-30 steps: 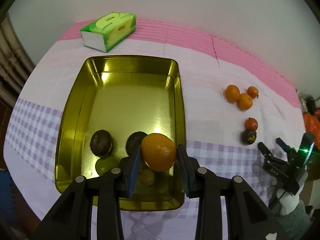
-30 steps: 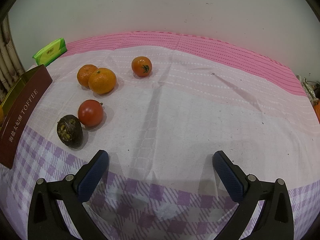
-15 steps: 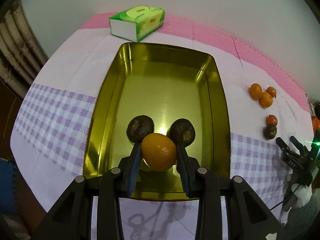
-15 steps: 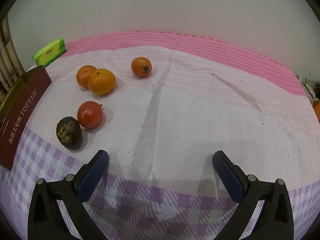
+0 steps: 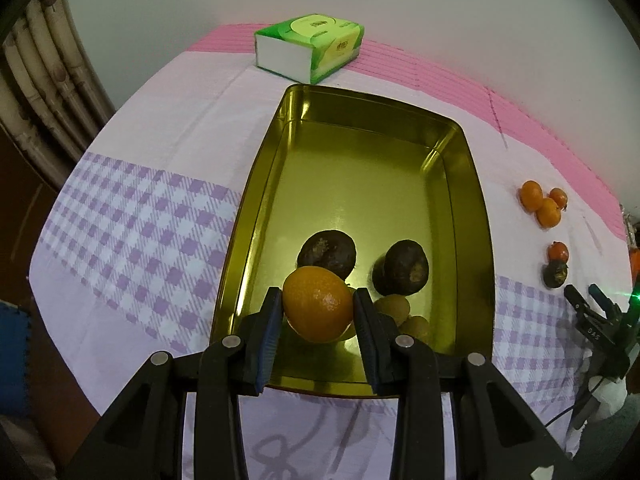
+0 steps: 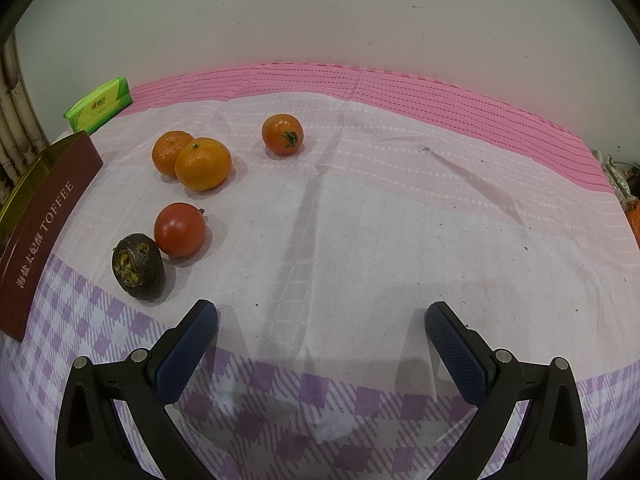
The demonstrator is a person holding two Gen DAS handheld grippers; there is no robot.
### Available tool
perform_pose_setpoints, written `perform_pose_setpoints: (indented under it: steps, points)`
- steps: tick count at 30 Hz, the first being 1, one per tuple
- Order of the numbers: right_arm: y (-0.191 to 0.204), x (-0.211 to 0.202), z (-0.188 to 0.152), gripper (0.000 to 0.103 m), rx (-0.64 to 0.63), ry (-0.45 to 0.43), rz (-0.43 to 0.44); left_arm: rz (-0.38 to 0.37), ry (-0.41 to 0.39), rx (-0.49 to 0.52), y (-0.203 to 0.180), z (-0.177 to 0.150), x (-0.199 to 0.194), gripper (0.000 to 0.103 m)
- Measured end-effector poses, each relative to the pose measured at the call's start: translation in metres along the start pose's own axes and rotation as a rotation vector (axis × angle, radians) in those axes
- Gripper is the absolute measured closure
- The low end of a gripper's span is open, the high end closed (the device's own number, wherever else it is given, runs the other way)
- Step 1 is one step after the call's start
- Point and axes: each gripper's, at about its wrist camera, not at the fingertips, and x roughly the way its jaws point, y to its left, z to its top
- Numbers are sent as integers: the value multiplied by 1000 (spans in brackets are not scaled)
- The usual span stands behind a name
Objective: Organize fruits
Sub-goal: 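Carry the mandarin into the tin tray and open the left gripper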
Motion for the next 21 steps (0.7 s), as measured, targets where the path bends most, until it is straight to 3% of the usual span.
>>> perform_pose_setpoints:
  steps: [9,21]
  points:
    - [2,3,4,0,5,18,0,-4,3,-59,17,-4,1,71]
    - [2,0,1,0,4,45,1,1,22,-67,19,-7,7,70]
